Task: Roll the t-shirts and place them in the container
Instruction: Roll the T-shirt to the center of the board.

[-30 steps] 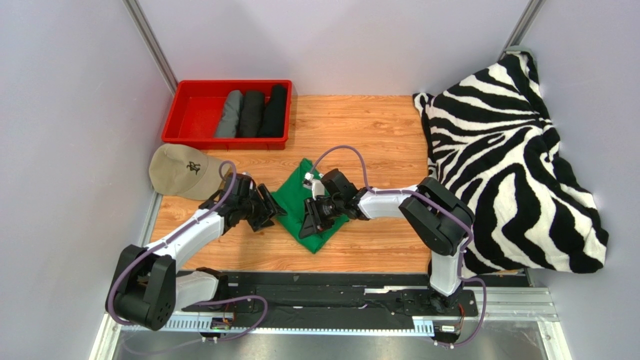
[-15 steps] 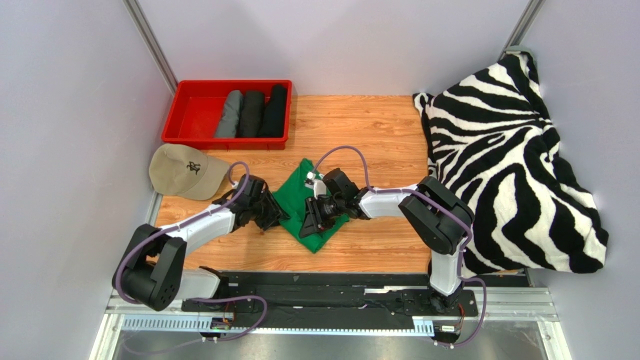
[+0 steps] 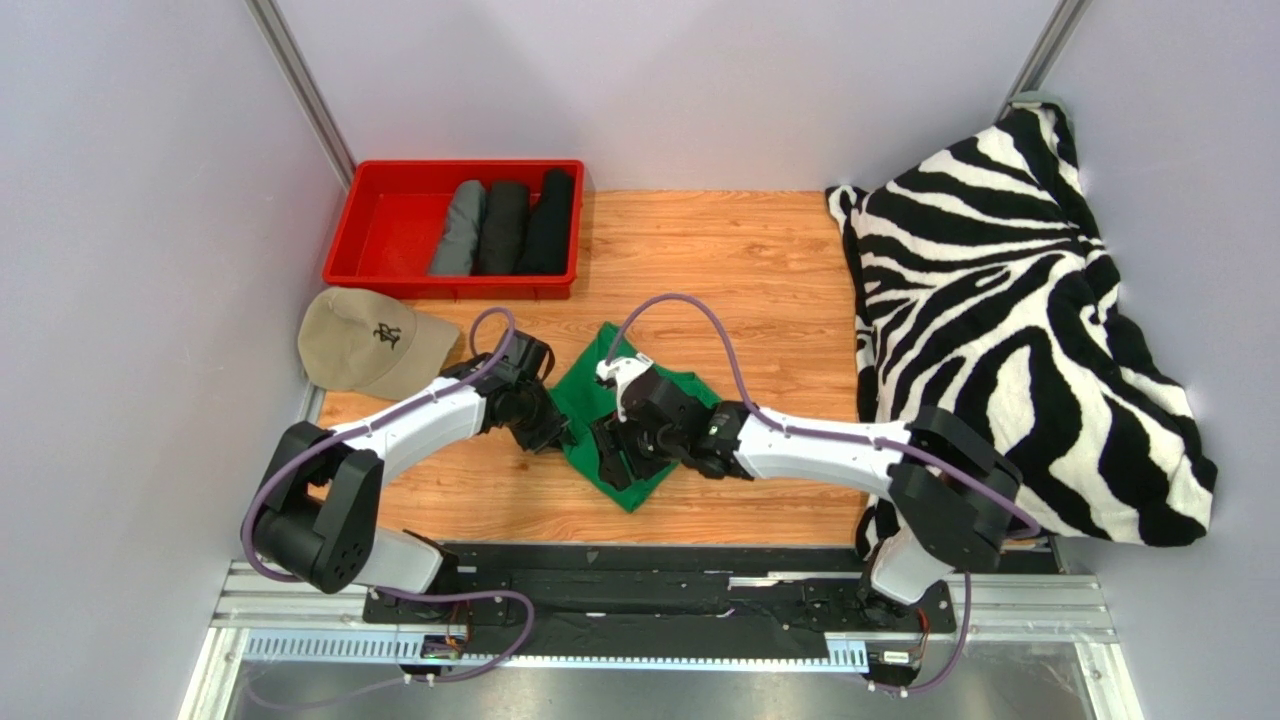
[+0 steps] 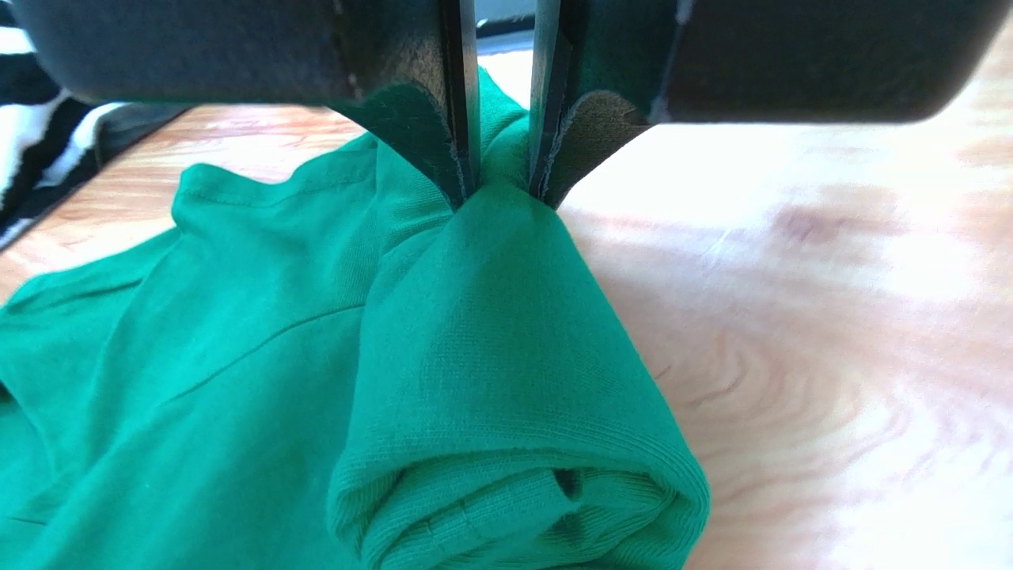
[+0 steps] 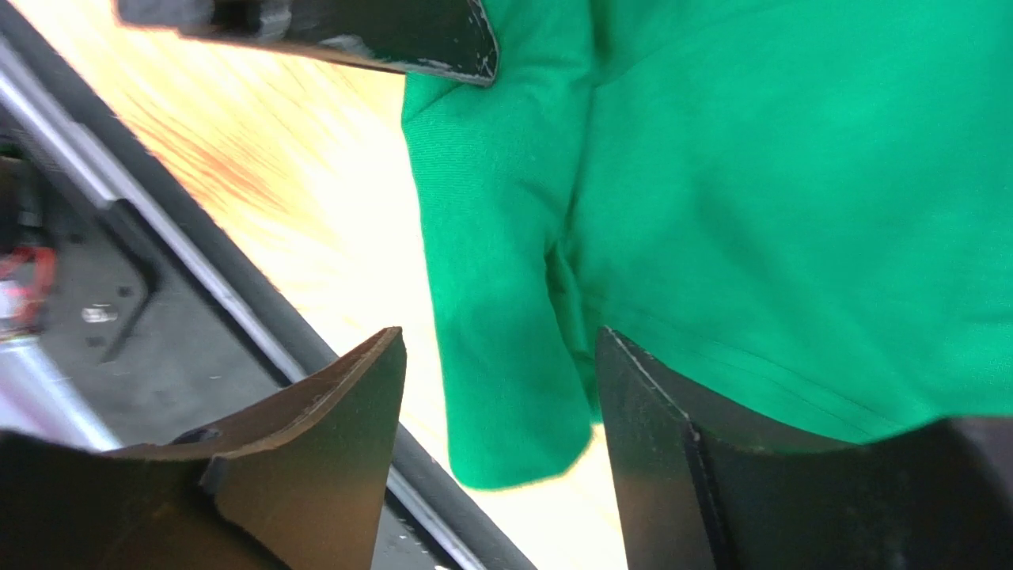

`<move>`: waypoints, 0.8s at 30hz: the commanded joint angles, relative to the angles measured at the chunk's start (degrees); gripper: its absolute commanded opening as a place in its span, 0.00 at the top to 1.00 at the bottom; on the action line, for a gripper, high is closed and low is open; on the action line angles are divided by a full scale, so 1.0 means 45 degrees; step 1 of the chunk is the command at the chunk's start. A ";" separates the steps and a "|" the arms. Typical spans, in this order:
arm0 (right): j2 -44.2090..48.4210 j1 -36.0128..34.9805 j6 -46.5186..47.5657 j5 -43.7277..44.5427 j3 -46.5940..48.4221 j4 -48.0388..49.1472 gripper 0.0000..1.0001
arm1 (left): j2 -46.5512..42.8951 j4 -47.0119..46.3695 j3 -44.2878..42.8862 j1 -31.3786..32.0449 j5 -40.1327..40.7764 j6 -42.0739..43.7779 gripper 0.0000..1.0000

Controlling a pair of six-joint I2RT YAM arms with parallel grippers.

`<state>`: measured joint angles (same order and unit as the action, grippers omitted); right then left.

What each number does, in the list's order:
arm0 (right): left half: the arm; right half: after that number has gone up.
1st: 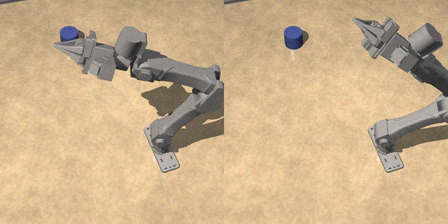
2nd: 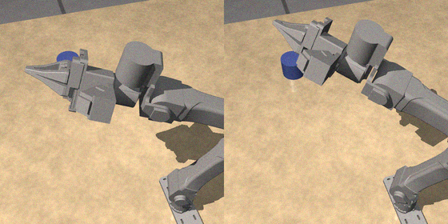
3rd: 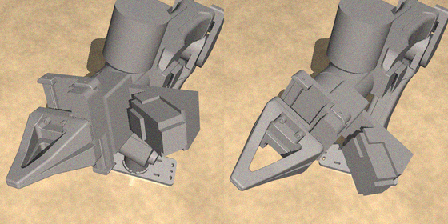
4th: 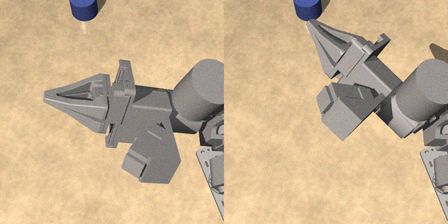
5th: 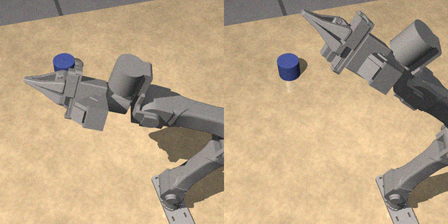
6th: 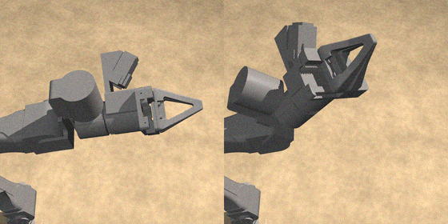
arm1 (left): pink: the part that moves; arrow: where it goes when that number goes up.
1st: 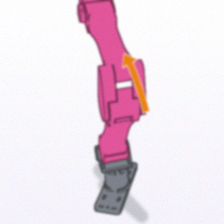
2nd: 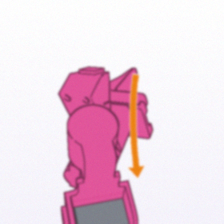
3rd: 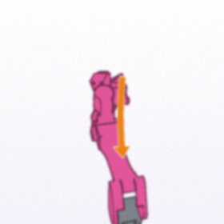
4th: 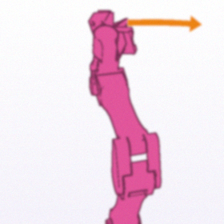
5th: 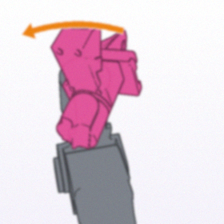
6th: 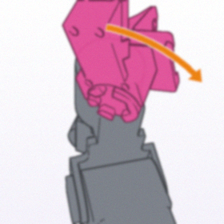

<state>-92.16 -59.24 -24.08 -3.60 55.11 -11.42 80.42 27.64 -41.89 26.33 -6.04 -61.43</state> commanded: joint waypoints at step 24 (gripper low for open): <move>-0.4226 -0.5780 0.3632 1.1170 0.3574 -0.3107 0.33 | 0.0332 0.2725 -0.1570 0.0068 0.0210 0.1053 0.78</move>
<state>-108.90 -85.45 -7.88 41.74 69.56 -23.88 81.47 38.17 -46.72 26.39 -5.67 -58.17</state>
